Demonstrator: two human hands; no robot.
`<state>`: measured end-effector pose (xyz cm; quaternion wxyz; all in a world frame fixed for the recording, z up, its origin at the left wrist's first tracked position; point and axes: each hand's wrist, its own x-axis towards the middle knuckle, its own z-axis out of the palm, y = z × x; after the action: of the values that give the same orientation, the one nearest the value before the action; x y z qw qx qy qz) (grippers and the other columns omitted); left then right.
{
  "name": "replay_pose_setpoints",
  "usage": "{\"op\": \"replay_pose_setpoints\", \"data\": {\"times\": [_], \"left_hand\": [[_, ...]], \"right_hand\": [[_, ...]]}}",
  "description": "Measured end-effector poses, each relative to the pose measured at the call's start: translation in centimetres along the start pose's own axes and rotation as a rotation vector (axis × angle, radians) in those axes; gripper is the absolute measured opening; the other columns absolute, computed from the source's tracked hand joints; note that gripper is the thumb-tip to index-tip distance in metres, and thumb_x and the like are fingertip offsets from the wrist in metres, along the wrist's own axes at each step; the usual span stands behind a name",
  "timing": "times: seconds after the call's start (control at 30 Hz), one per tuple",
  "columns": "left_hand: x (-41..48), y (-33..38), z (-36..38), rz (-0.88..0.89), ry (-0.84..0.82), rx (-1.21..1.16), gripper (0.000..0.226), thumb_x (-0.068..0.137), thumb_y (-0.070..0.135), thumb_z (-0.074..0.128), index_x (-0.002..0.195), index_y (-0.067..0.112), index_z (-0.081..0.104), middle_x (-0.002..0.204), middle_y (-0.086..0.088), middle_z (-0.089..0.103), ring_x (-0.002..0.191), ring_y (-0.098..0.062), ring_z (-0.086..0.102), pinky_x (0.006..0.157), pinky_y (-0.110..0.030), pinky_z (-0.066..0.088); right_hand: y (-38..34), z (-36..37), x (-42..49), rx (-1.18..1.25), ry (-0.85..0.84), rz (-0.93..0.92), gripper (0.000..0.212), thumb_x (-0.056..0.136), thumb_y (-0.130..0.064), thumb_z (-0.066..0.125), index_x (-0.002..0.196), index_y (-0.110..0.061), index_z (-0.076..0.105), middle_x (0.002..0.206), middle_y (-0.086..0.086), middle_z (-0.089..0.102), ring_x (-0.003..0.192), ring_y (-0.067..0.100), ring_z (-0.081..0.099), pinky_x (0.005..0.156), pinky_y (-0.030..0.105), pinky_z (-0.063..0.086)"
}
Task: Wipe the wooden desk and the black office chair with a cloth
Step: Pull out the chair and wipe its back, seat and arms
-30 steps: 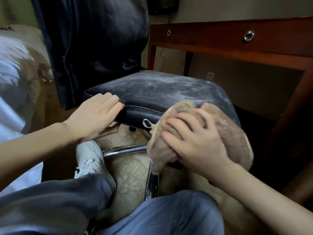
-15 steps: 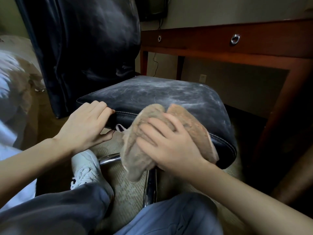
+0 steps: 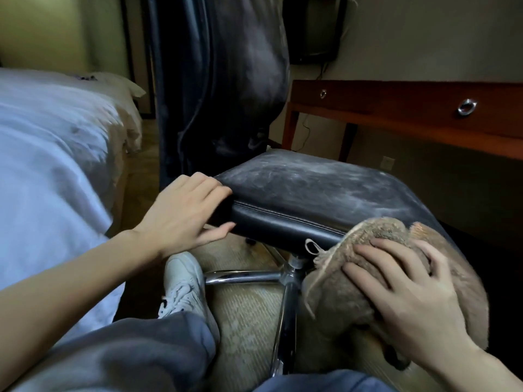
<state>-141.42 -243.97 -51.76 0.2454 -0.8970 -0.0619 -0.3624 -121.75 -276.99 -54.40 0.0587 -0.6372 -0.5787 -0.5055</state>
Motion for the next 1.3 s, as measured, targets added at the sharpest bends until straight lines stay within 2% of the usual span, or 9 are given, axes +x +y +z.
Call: {"op": "replay_pose_setpoints", "data": {"times": [0.23,0.4,0.6,0.73,0.9,1.03,1.13,1.2,1.3], "left_hand": [[-2.6,-3.2,0.0,-0.865,0.256,-0.330,0.035,0.093,0.049,0.052,0.109,0.018,0.057,0.103,-0.001,0.060,0.105,-0.027,0.054,0.080,-0.038,0.043],[-3.1,-5.1,1.0,-1.127,0.261,-0.470,0.026,0.093,0.047,0.048,0.097,0.022,0.057,0.088,0.009,0.058,0.097,-0.023,0.060,0.081,-0.037,0.044],[0.1,-7.8,3.5,-1.136,0.075,-0.748,0.058,0.101,0.059,0.048,0.142,0.018,0.057,0.129,-0.001,0.065,0.122,-0.020,0.059,0.095,-0.031,0.041],[2.4,-8.7,4.7,-1.104,0.090,-0.827,0.070,0.087,0.080,0.045,0.132,0.027,0.056,0.123,0.005,0.066,0.109,-0.017,0.062,0.091,-0.038,0.048],[4.3,-9.4,5.7,-1.082,0.261,-0.809,0.056,0.091,0.078,0.036,0.115,0.032,0.055,0.110,0.004,0.068,0.104,-0.022,0.064,0.086,-0.043,0.050],[4.9,-8.5,6.9,-1.170,0.365,-0.883,0.047,0.102,0.068,0.032,0.122,0.034,0.057,0.111,0.003,0.067,0.105,-0.020,0.061,0.084,-0.036,0.039],[4.5,-9.0,6.9,-1.237,0.402,-0.968,0.042,0.104,0.064,0.031,0.102,0.041,0.065,0.097,0.015,0.070,0.095,-0.001,0.062,0.078,-0.026,0.041],[4.4,-9.6,6.8,-1.240,0.453,-1.040,0.046,0.105,0.062,0.034,0.087,0.038,0.068,0.088,0.017,0.071,0.086,0.006,0.063,0.078,-0.023,0.045],[4.8,-10.2,6.3,-1.180,0.442,-1.057,0.049,0.104,0.062,0.040,0.085,0.026,0.068,0.085,0.007,0.072,0.081,-0.005,0.066,0.078,-0.036,0.051]], "right_hand": [[-7.4,3.9,11.2,0.145,-0.125,-0.032,0.032,0.080,-0.026,0.059,0.108,-0.020,0.071,0.124,0.007,0.066,0.121,0.033,0.057,0.110,0.055,0.028],[-13.0,6.5,18.3,0.166,-0.238,-0.043,0.040,0.083,-0.013,0.038,0.111,-0.016,0.065,0.120,0.009,0.060,0.120,0.035,0.051,0.113,0.056,0.020],[-12.9,7.5,21.0,0.150,-0.341,-0.168,0.032,0.089,-0.015,0.054,0.119,-0.018,0.061,0.127,0.008,0.055,0.126,0.035,0.045,0.116,0.056,0.022],[-12.3,6.5,21.4,0.099,-0.445,-0.260,0.028,0.094,-0.024,0.055,0.119,-0.015,0.064,0.123,0.011,0.057,0.121,0.035,0.044,0.106,0.060,0.029],[-10.9,6.5,23.6,0.132,-0.346,-0.264,0.027,0.062,-0.032,0.076,0.084,-0.018,0.068,0.084,0.006,0.063,0.086,0.031,0.056,0.082,0.050,0.041],[-9.8,8.4,27.6,0.135,-0.320,-0.244,0.031,0.081,-0.027,0.063,0.112,-0.021,0.061,0.109,0.003,0.060,0.106,0.030,0.052,0.093,0.050,0.039],[-10.1,10.7,28.8,0.219,-0.444,-0.174,0.040,0.086,-0.029,0.057,0.125,-0.026,0.054,0.122,-0.002,0.058,0.118,0.028,0.051,0.100,0.048,0.034],[-10.2,11.3,28.9,0.293,-0.488,-0.142,0.040,0.083,-0.032,0.058,0.123,-0.028,0.057,0.119,-0.004,0.063,0.115,0.026,0.056,0.096,0.044,0.038],[-9.4,10.7,29.3,0.342,-0.487,-0.135,0.033,0.076,-0.037,0.060,0.108,-0.029,0.064,0.107,-0.002,0.069,0.102,0.027,0.064,0.087,0.040,0.040]]}}
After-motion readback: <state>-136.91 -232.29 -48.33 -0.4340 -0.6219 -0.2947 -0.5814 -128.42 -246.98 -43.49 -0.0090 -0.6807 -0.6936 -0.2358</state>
